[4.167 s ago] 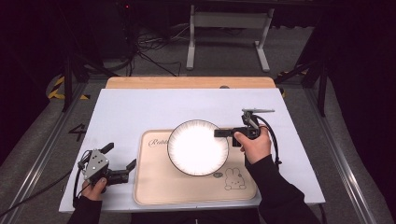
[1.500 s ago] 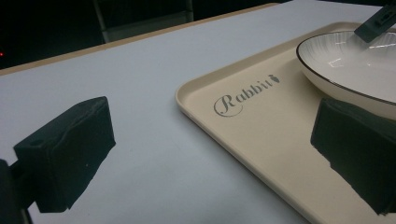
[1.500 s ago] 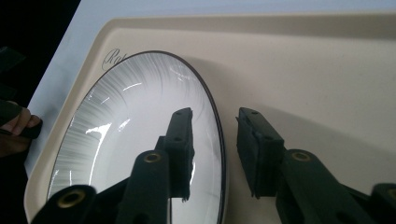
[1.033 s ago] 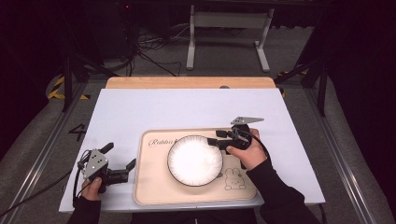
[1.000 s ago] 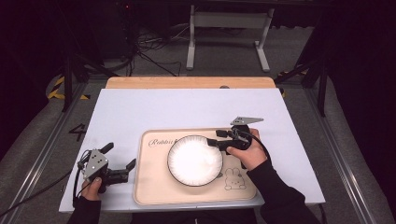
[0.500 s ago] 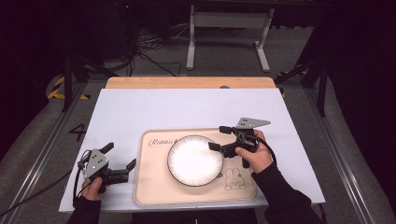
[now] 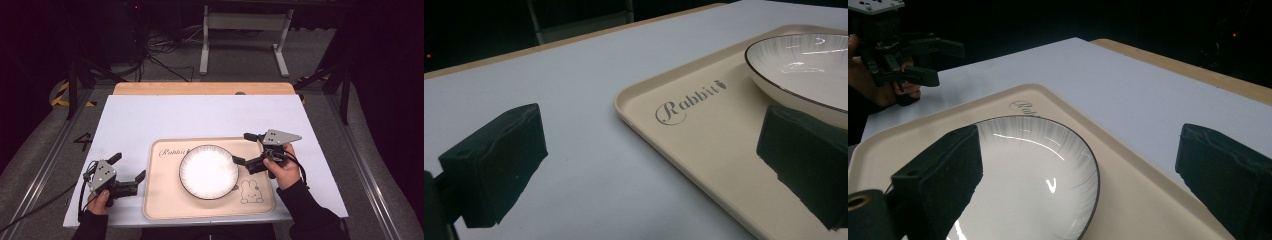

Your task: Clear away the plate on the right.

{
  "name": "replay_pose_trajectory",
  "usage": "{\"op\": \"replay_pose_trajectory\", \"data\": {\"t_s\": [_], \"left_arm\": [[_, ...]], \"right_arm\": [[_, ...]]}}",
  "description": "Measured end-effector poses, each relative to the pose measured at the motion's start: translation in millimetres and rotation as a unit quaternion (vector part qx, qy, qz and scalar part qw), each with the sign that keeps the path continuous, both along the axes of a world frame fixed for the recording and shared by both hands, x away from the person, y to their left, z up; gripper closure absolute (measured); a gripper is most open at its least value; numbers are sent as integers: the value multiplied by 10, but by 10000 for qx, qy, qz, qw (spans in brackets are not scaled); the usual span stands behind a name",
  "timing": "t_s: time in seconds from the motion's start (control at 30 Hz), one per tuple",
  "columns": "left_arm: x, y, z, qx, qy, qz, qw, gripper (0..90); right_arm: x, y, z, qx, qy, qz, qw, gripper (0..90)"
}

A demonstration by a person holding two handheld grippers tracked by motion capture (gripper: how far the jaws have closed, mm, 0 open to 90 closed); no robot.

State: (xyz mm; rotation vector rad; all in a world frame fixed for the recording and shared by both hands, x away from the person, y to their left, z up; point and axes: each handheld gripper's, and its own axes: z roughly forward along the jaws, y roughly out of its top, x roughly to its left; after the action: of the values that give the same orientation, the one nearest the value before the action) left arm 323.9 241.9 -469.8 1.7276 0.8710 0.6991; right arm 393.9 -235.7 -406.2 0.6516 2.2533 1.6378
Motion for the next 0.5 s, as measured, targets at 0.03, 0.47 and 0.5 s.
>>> {"op": "replay_pose_trajectory", "data": {"t_s": [0.03,0.47,0.5], "left_arm": [[0,0,0,-1,0,1,10000,3],[1,1,0,-10,5,-2,10000,3],[1,0,0,-10,6,-2,10000,3]], "right_arm": [[-5,-17,0,3,-19,-13,10000,51],[-105,-362,30,98,-230,-419,9988,51],[-111,-391,29,112,-256,-452,9986,51]]}}
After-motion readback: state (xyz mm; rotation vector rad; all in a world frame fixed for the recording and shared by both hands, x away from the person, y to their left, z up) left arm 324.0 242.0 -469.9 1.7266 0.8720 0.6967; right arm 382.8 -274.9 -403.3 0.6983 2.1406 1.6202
